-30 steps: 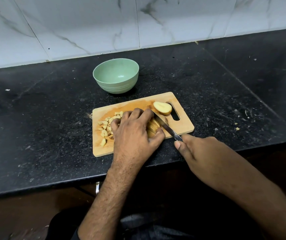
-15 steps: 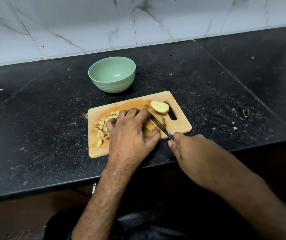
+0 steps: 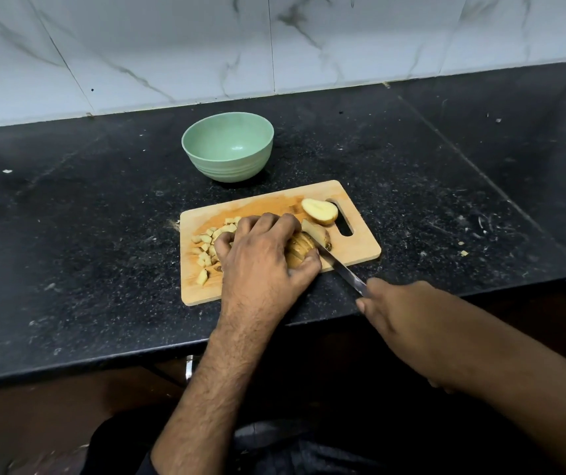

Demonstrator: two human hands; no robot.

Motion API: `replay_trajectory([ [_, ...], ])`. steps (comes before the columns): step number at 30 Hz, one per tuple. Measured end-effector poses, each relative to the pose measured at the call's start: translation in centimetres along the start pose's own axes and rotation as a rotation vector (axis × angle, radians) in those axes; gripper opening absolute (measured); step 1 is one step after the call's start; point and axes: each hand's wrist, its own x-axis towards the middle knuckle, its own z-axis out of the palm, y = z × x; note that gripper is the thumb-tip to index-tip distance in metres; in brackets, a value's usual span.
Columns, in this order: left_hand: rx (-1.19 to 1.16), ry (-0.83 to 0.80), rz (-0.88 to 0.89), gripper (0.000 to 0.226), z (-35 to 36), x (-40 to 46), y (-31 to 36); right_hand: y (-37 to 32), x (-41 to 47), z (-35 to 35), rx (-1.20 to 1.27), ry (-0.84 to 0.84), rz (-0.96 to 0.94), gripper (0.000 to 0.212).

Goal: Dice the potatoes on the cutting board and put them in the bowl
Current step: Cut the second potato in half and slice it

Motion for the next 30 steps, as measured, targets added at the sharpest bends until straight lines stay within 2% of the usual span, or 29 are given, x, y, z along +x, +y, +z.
replay_trajectory([
  [15, -0.005, -0.017, 0.05, 0.045, 0.0, -0.6, -0.2, 1.0, -3.2, -0.3, 0.003, 0.077, 0.103, 0.037],
  [19, -0.002, -0.046, 0.096, 0.043, -0.2, -0.7, -0.5, 0.1, -3.8, -1.1, 0.128, 0.14, 0.118, 0.037],
  [25, -0.056, -0.021, 0.035, 0.036, -0.2, -0.9, -0.5, -0.4, -2.6, 0.6, 0.095, 0.156, 0.132, 0.039],
  [30, -0.056, -0.044, 0.028, 0.046, -0.3, -0.8, -0.4, -0.5, -1.3, 1.8, 0.09, 0.156, 0.152, 0.039],
])
